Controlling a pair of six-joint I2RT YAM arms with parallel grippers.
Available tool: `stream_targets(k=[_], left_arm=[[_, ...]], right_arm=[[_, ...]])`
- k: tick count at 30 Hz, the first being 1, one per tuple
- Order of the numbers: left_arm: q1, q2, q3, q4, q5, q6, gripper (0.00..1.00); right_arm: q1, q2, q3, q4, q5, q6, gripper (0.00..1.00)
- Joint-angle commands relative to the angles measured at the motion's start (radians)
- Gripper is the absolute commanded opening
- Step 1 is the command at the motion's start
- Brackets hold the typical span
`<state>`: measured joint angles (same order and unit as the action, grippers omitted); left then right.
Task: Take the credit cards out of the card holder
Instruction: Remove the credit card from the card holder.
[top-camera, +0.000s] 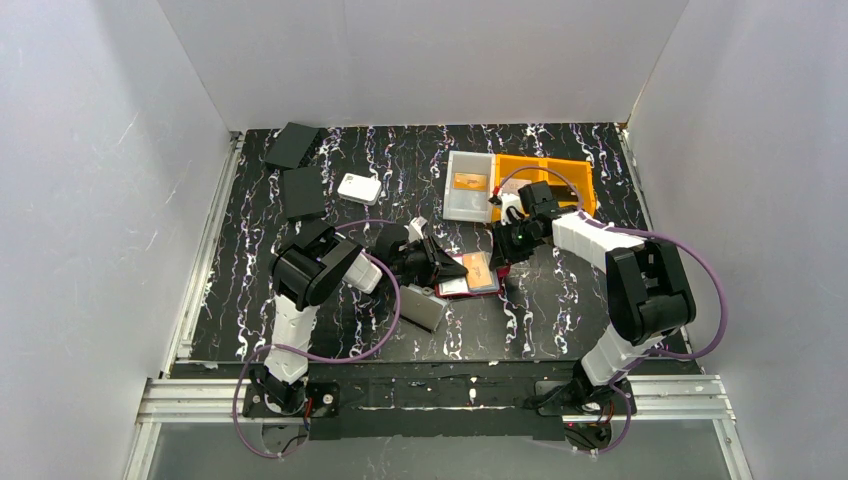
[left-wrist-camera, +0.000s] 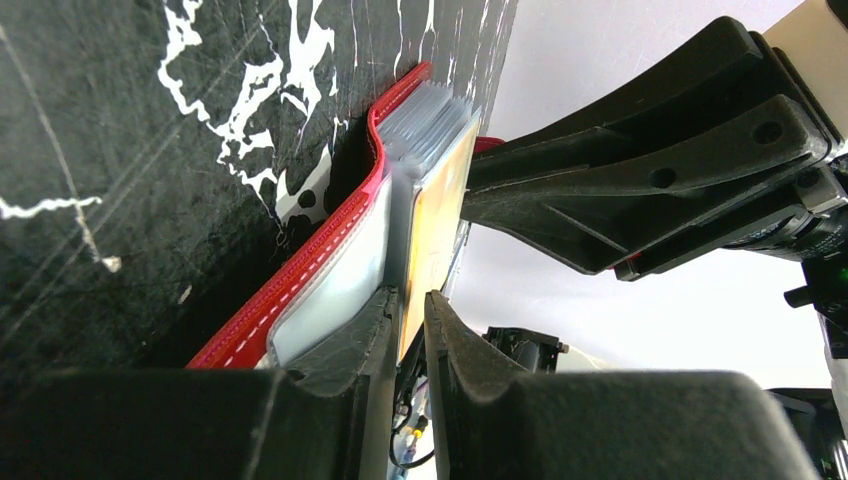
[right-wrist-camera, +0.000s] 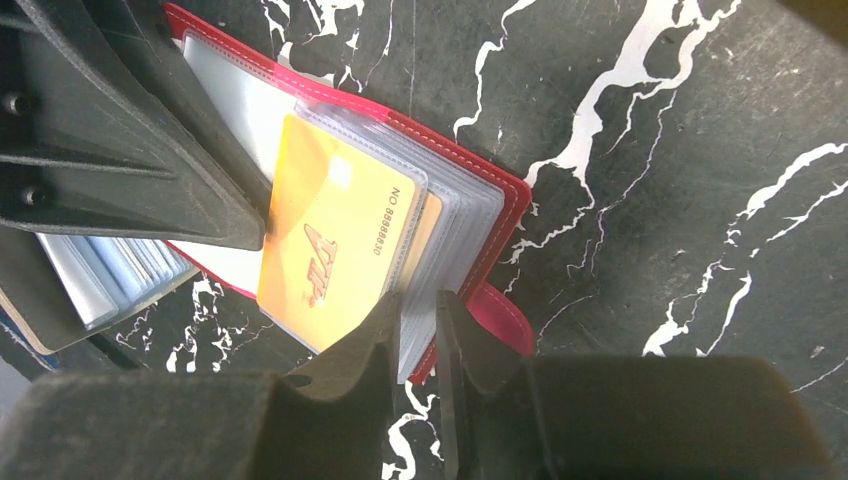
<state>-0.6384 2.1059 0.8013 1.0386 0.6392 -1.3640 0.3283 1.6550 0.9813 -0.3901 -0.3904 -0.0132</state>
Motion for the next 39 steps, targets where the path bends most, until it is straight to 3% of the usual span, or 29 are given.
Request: stream_targets(k=[1,11,25,39], left_arm=[[-0.004,-0.016,0.027,-0.023,-0.003,0.007,0.15],[-0.008,-0.037,0.033,-0.069,-0.003,0.027,0.20],[-0.021,-0.076,0.049,-0.135,-0.008,0.052,0.22],[-0.028,-0.094,0.062,-0.155,-0.008,0.056,0.24]], right_arm=[[-0.005,0.003,-0.025,0.012,0.147,-0.059,0.27],[0.011,0.007,-0.006,-0.004,0.148,-0.068,0.27],[0.134,0.056,0.038,-0.031,0.369,-0.109,0.27],[0.271,0.110,0.070,-0.049,0.550,-0.168,0.35]])
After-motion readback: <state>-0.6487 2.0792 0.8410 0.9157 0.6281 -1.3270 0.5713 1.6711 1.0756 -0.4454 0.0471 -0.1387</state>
